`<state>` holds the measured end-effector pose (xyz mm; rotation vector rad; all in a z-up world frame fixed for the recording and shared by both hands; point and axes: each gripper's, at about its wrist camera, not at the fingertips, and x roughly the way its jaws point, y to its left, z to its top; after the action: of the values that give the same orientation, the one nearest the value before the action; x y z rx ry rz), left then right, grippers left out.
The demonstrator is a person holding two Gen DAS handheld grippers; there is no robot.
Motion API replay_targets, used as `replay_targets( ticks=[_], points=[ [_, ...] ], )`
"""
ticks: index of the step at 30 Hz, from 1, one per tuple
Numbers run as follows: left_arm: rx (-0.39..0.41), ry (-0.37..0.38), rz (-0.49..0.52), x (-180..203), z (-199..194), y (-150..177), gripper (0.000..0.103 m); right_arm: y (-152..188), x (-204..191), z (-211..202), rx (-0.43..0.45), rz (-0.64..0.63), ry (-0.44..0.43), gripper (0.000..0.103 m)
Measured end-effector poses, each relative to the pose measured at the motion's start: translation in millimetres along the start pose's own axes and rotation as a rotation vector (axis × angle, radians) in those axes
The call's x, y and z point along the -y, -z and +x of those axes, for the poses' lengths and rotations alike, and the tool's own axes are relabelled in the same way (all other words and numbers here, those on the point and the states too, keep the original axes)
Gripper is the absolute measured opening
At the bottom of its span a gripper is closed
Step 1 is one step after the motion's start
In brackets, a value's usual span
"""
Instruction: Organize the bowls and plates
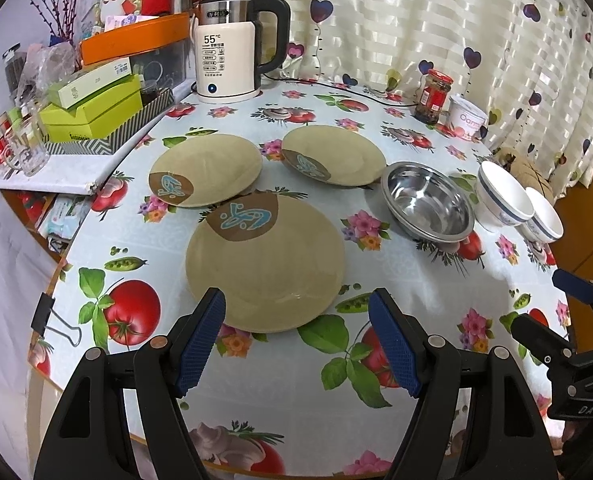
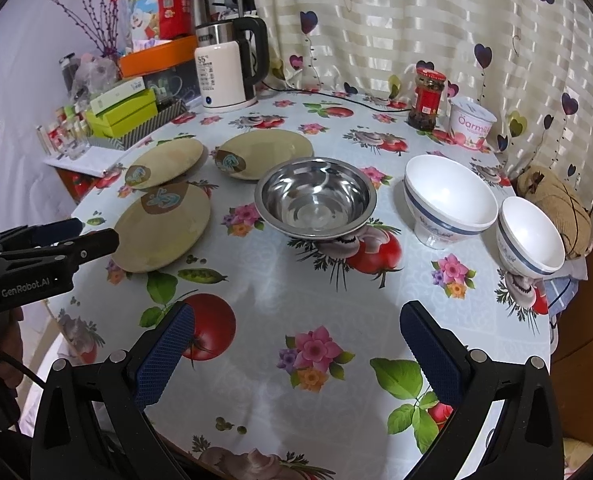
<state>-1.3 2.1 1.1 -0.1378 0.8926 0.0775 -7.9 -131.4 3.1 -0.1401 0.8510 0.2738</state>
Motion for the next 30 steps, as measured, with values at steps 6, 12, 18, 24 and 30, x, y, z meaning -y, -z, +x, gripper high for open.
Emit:
replay_targets(
  ticks=[6,12,18,24,30],
  points=[
    [-0.006,-0.001,-0.008,-3.3,2.3,-0.6,0.075,-3.1,-0.8,2.5,0.005,-0.003,-0.001,0.103],
    [-0.014,0.005,-0.015,-5.6,5.9,-1.4,0.075,-4.9,-2.3,4.2,0.001,-0.005,-0.008,0.103],
    [-0.017,0.007,-0.023,-7.6,7.2,-1.5,0.075,-6.1,-3.9,6.7,-0.001,-0.009,-0.011,0.103],
    [-0.019,0.013,-0.024,-6.8,8.4,-1.5,0.075,-7.0,-3.2,8.2,0.004,-0.005,-0.006,0.103],
    [-0.022,0.023,-0.031,-8.8,10.8,-1.7,0.075,-6.4,-4.0,11.7,-0.012,-0.003,-0.009,0.103]
  ],
)
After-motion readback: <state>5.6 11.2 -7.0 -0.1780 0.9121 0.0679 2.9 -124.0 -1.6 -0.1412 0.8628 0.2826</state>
